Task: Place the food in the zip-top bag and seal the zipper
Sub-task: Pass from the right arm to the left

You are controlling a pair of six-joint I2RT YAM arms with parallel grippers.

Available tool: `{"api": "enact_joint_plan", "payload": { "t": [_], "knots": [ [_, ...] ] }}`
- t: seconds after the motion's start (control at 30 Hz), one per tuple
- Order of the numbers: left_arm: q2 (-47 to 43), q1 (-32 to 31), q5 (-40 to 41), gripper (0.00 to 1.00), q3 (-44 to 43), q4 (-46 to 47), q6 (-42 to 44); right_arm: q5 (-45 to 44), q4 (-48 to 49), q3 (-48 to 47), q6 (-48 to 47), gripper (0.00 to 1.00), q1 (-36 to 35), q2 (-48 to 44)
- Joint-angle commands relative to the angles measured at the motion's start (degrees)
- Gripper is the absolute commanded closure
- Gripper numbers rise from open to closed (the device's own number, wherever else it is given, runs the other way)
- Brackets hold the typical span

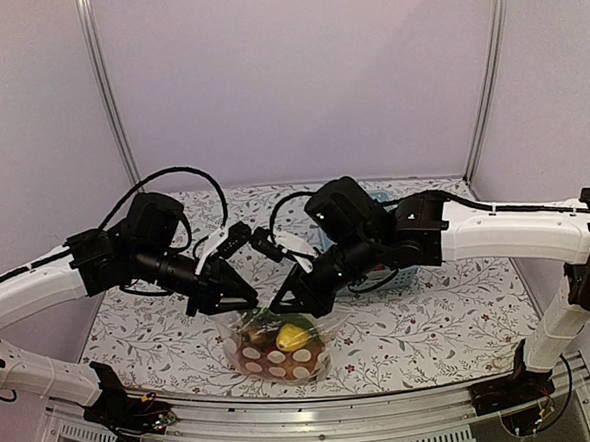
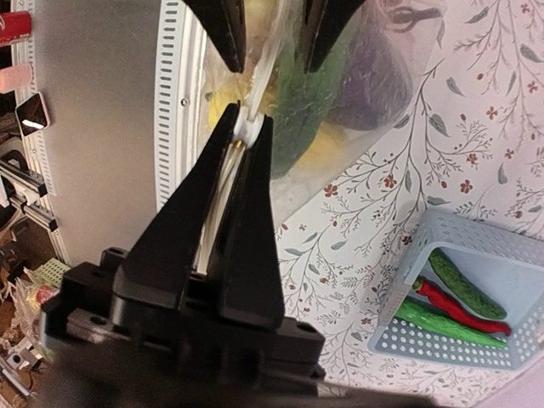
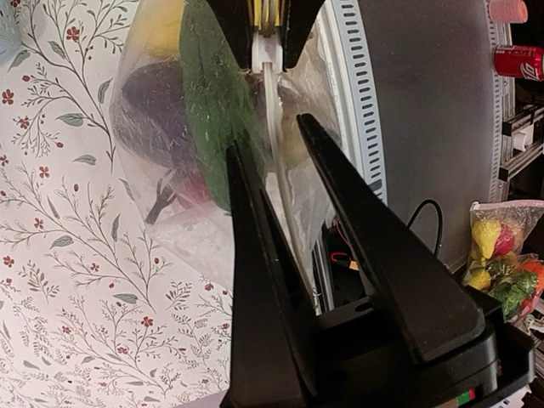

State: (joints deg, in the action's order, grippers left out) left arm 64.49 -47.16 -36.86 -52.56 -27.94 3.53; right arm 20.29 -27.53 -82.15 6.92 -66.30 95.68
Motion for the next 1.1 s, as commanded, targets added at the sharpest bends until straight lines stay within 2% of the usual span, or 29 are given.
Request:
{"api": "enact_joint_plan", "payload": {
  "t": [0.0, 0.2, 0.27, 0.33, 0.47, 0.6, 0.7, 0.73, 0.77, 0.83, 0.9, 1.0, 1.07],
  "knots": [
    [0.46, -0.91, 1.46, 0.8, -0.62, -1.01, 0.82, 0.05, 0.86, 1.41, 0.64, 1.0, 0.3, -1.96],
    [0.52, -0.92, 2.75, 0.82, -0.49, -1.92, 1.36, -0.08, 0.98, 1.55, 0.88, 1.0, 0.42, -2.2],
    [0.56, -0.92, 2.96, 0.76, -0.44, -2.21, 1.39, -0.16, 1.03, 1.55, 0.82, 1.0, 0.46, -2.16],
    [0.58, -0.92, 3.46, 0.74, -0.44, -2.6, 1.55, -0.16, 1.07, 1.55, 0.88, 1.0, 0.46, -2.24],
    [0.16, -0.92, 3.55, 0.84, -0.31, -2.64, 1.57, -0.17, 1.38, 1.72, 0.9, 1.0, 0.48, -2.42],
    [-0.21, -0.92, 3.25, 1.0, -0.18, -2.67, 1.65, -0.25, 1.62, 2.03, 1.15, 1.0, 0.63, -2.51],
    [-0.66, -0.85, 3.28, 1.0, -0.1, -2.6, 1.66, -0.32, 1.6, 2.23, 1.27, 1.0, 0.61, -2.64],
    [-0.9, -0.83, 3.33, 1.0, -0.02, -2.56, 1.66, -0.38, 1.56, 2.32, 1.41, 0.97, 0.65, -2.75],
    [-1.12, -0.83, 3.44, 1.0, -0.06, -2.49, 1.66, -0.46, 1.58, 2.39, 1.47, 0.88, 0.69, -2.77],
    [-1.69, -0.83, 3.83, 1.0, -0.09, -2.4, 1.57, -0.56, 1.62, 2.73, 1.73, 0.62, 0.82, -3.4],
    [-2.26, -0.7, 4.11, 1.0, 0.06, -2.05, 1.49, -1.15, 1.77, 3.03, 2.0, 0.47, 1.17, -4.42],
    [-3.29, -0.42, 4.25, 1.0, 0.3, -1.42, 1.39, -2.19, 1.76, 3.17, 2.23, 0.36, 1.42, -5.63],
    [-3.61, -0.23, 4.12, 1.0, 0.42, -1.28, 1.3, -2.42, 1.69, 2.98, 2.22, 0.34, 1.36, -5.78]
  ]
}}
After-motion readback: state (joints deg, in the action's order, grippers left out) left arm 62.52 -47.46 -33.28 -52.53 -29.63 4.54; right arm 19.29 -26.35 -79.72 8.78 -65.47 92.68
